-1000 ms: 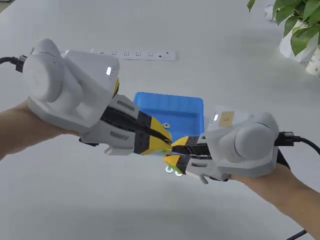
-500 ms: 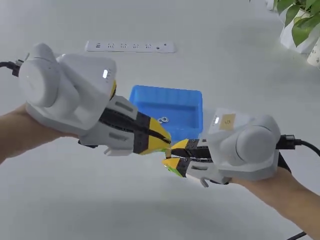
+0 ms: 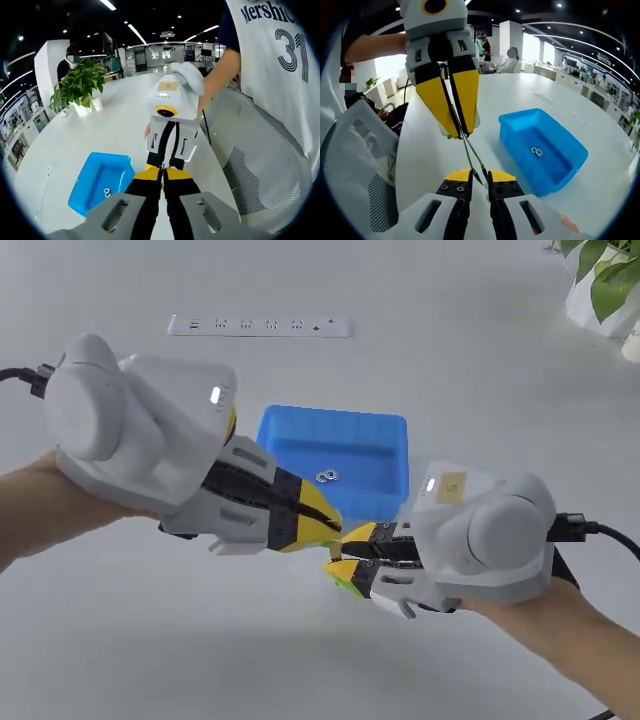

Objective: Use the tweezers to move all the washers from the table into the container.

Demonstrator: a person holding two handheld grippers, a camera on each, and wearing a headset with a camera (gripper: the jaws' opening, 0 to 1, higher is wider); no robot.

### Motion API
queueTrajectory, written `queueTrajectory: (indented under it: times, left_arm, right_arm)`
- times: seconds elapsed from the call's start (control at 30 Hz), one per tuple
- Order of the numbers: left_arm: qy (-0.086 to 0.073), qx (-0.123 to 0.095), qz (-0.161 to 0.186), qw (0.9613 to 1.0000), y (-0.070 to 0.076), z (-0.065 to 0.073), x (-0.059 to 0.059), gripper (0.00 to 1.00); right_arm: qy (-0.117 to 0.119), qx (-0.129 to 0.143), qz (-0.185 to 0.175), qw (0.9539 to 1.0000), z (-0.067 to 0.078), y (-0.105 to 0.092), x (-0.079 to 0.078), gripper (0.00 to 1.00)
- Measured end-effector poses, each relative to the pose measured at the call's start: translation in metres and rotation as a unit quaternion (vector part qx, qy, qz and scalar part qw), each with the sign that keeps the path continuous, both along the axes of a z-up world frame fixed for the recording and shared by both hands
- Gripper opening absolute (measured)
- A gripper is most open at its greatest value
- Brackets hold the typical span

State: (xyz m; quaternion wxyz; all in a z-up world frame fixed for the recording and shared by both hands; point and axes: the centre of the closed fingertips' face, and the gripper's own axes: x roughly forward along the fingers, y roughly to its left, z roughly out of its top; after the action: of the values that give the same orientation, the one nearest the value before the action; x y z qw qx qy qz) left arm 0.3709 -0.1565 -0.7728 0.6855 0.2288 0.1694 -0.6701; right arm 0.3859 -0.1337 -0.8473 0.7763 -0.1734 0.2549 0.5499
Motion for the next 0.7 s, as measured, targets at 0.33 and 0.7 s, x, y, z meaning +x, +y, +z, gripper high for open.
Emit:
queueTrajectory:
  times: [0.33, 0.7]
  left_arm:
    - [0.006, 0.001, 0.004, 1.0000, -0.002, -0.006, 0.004, 0.05]
    - [0.010, 0.008, 0.003, 0.9999, -0.001, -0.012, 0.004, 0.05]
  right_arm:
    - [0.010, 0.000, -0.004, 0.9999, -0.007, -0.002, 0.003, 0.13]
    - [0.017, -0.002, -0.003, 0.9999, -0.013, 0.000, 0.002, 0.13]
